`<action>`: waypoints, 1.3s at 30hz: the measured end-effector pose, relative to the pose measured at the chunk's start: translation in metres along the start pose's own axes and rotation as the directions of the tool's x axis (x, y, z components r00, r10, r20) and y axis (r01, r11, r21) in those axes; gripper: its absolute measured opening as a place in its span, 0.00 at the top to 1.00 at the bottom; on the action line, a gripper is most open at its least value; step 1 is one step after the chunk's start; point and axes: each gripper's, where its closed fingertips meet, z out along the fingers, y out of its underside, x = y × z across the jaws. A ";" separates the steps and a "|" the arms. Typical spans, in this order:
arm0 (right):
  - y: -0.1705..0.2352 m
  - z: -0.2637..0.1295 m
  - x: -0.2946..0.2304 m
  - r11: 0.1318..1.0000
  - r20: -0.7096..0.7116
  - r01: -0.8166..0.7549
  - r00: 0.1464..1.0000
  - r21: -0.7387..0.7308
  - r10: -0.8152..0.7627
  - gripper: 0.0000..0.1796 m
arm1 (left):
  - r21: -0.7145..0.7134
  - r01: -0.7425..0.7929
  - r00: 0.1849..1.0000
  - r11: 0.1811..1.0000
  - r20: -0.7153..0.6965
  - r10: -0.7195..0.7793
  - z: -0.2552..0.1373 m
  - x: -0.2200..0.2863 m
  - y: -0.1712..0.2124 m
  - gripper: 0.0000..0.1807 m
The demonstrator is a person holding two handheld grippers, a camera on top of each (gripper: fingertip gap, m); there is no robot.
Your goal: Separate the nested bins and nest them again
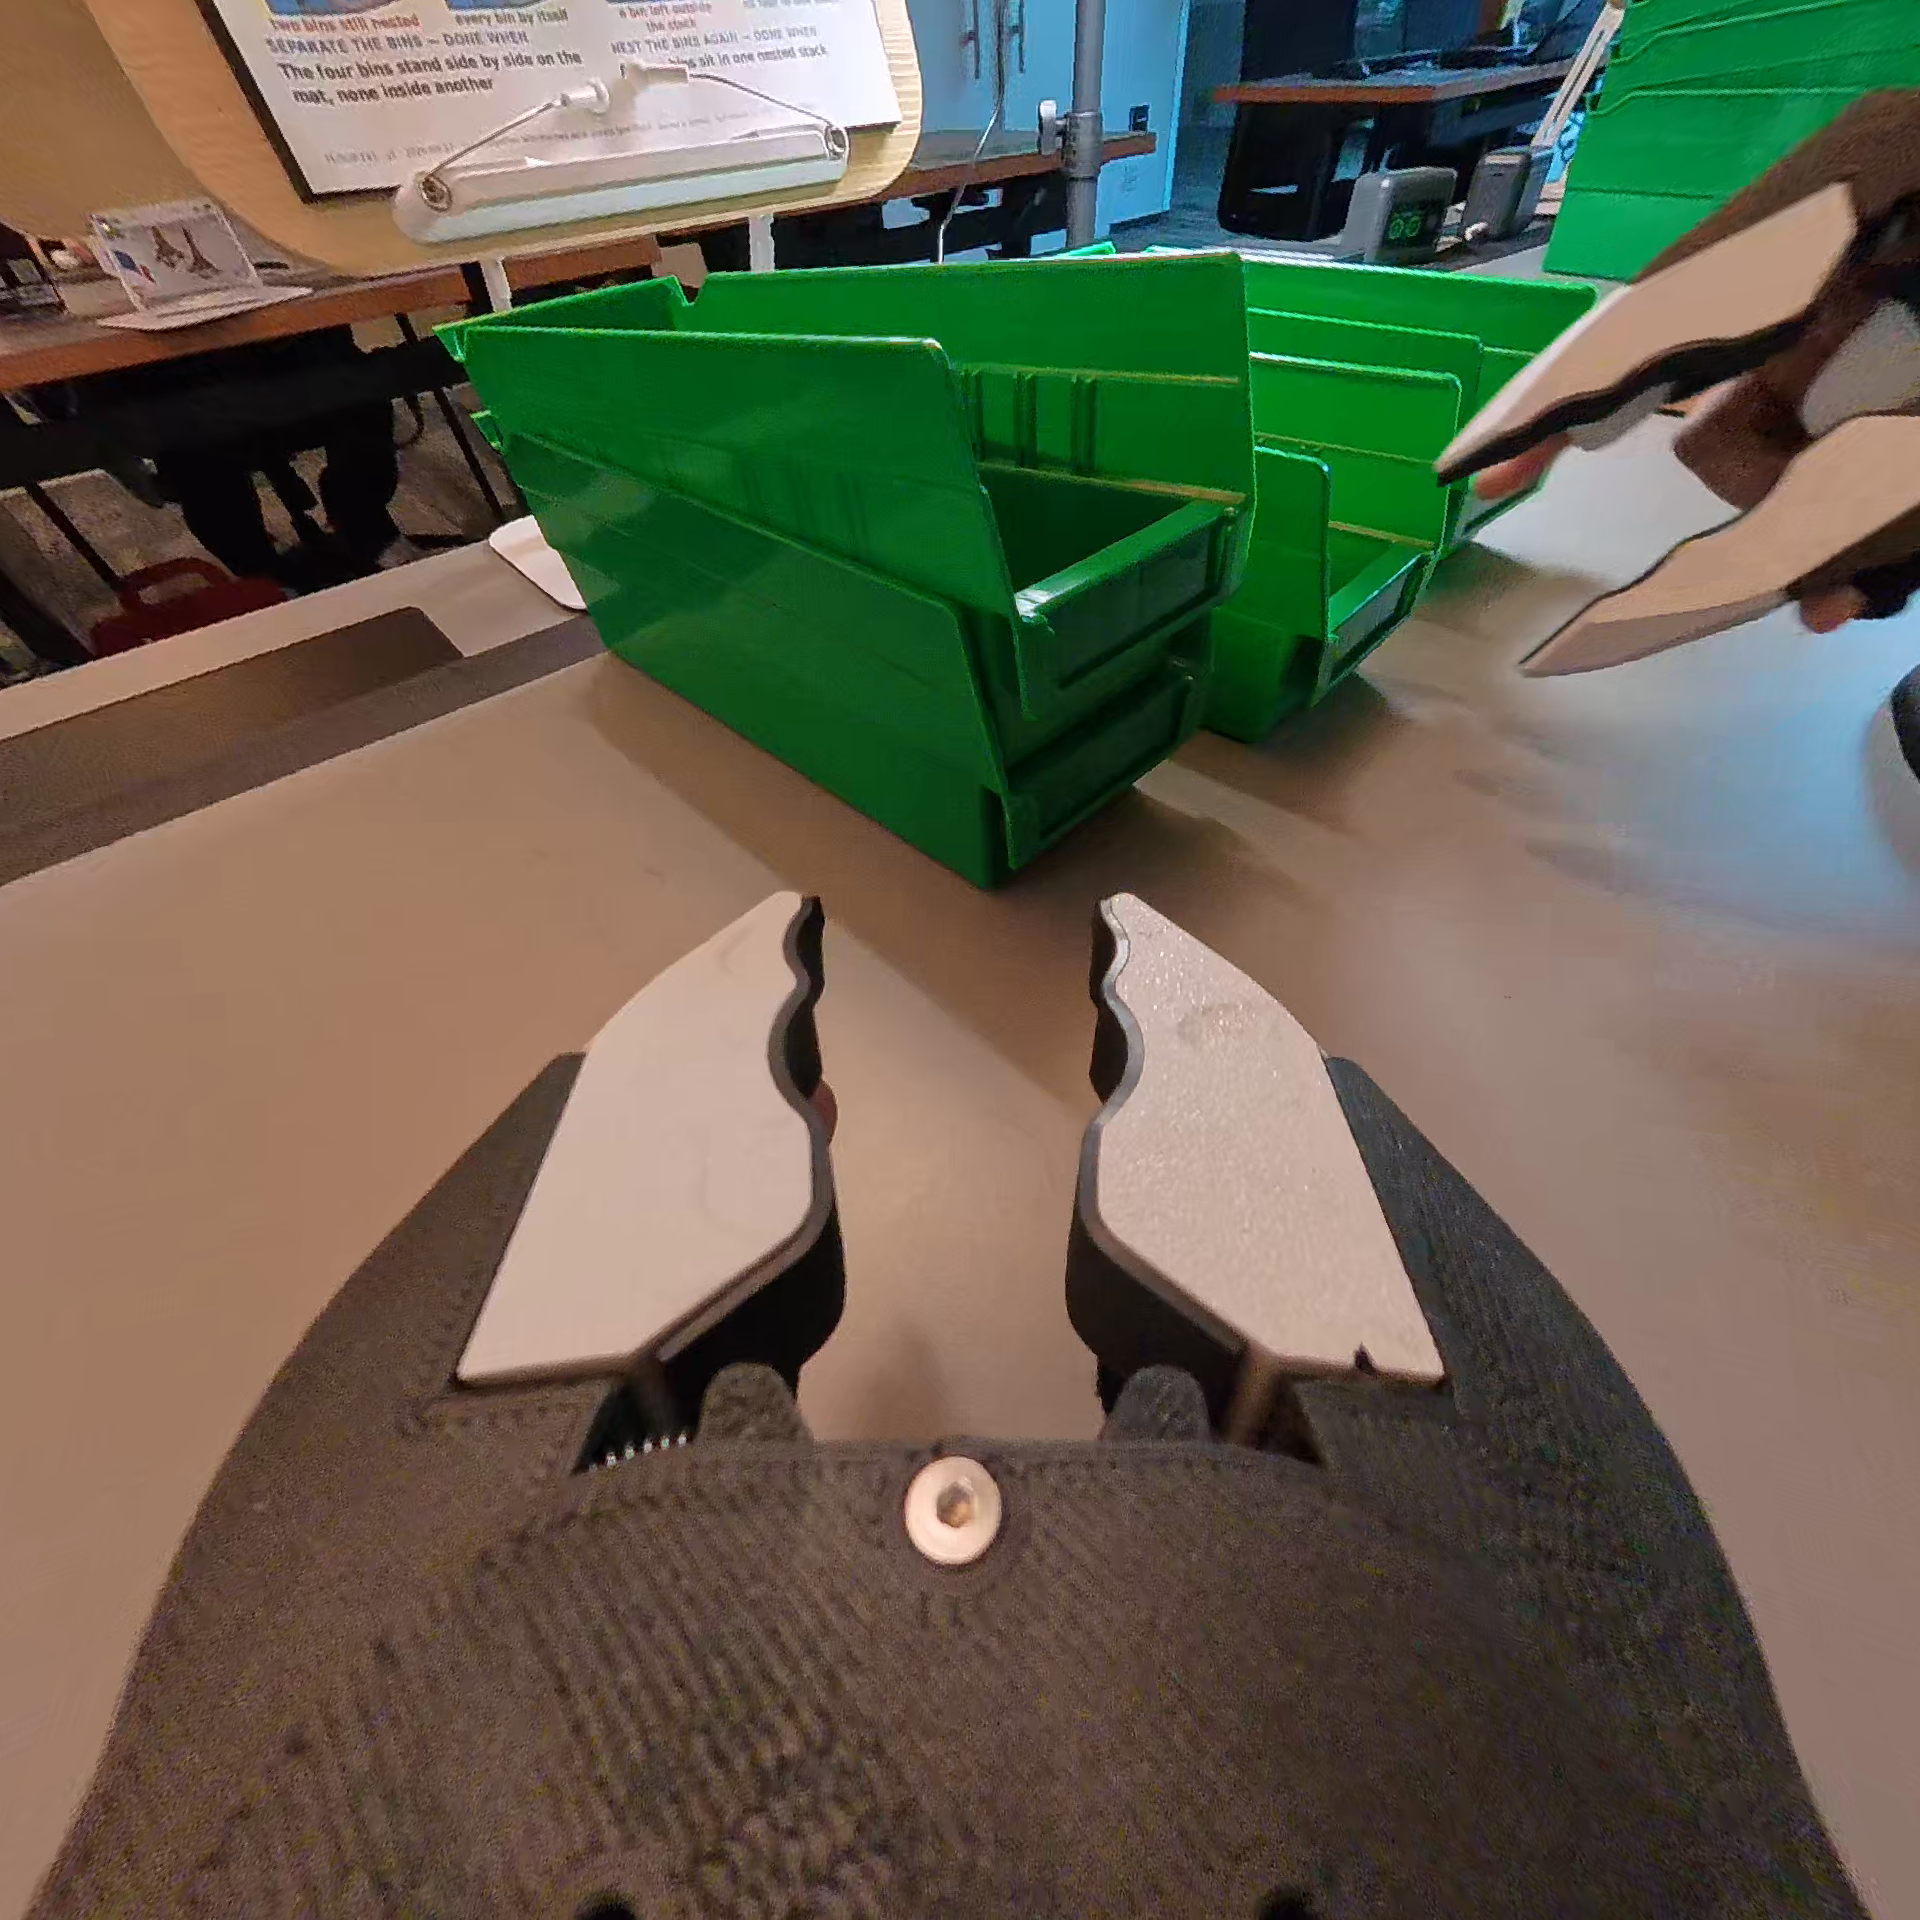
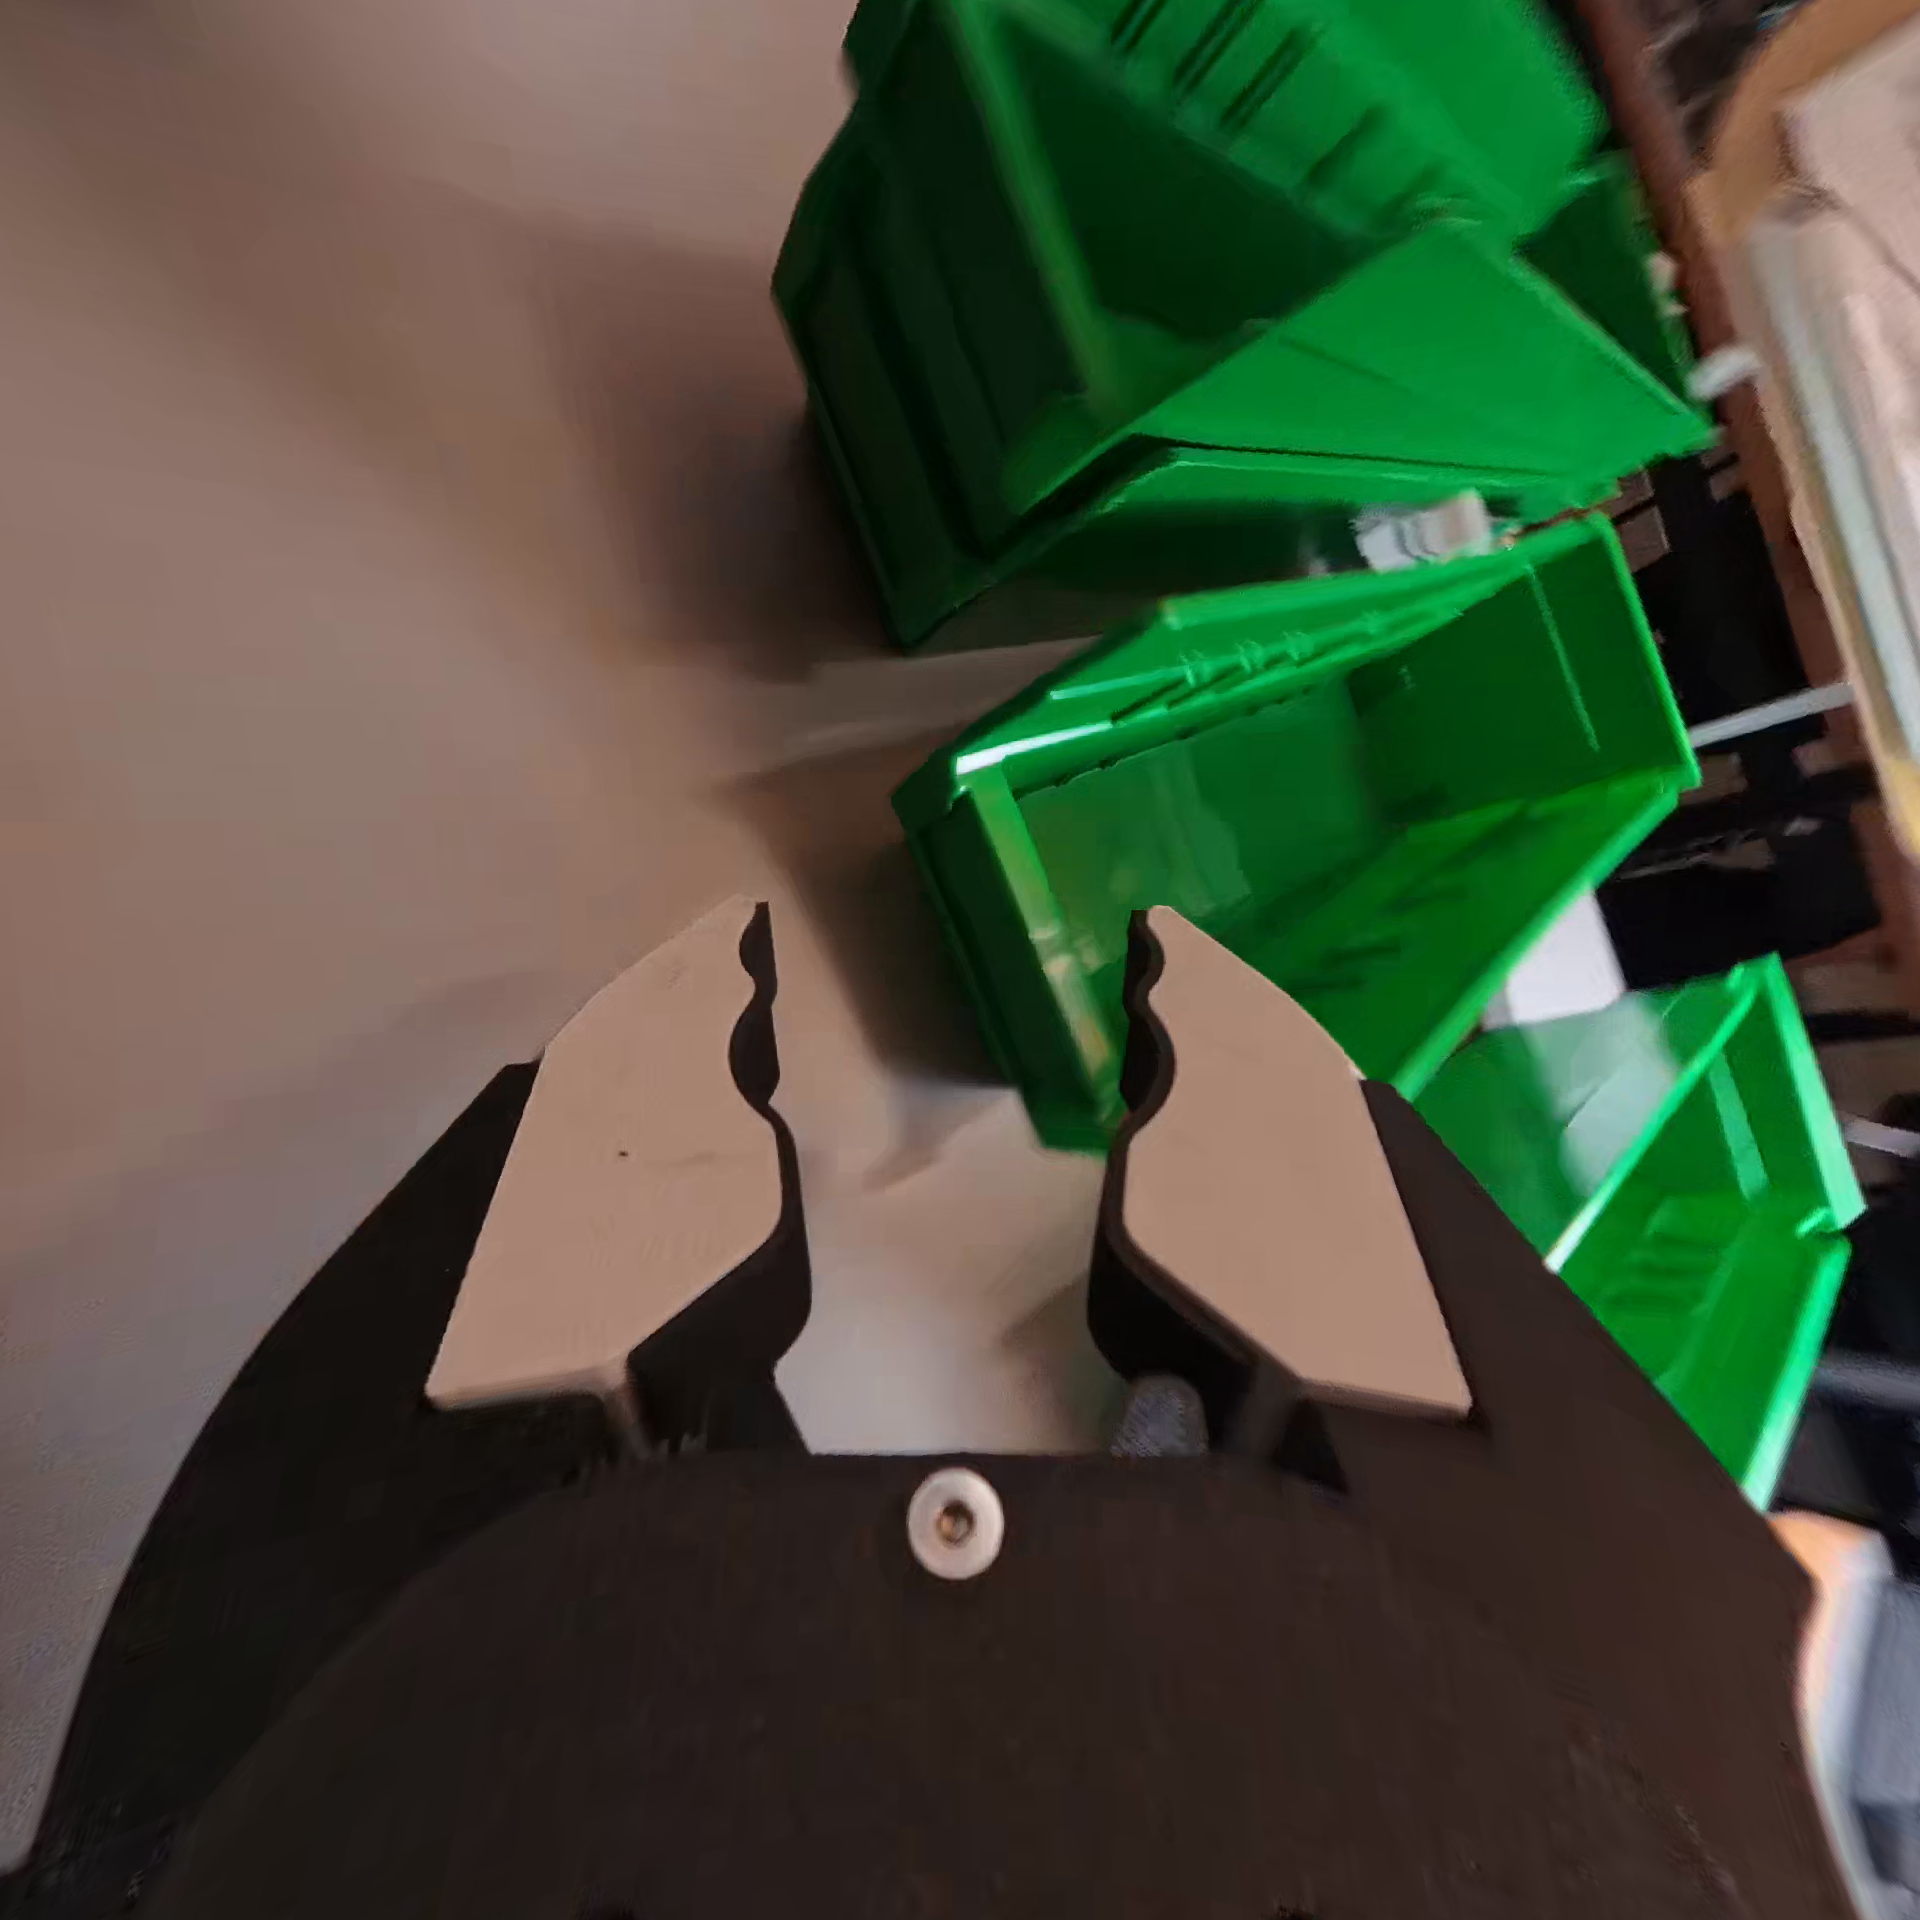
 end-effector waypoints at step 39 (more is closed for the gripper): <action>-0.148 0.019 0.072 0.864 0.077 0.402 0.914 -0.304 -0.398 0.84 | 0.038 -0.045 0.999 0.998 0.023 0.044 -0.005 0.003 -0.004 0.73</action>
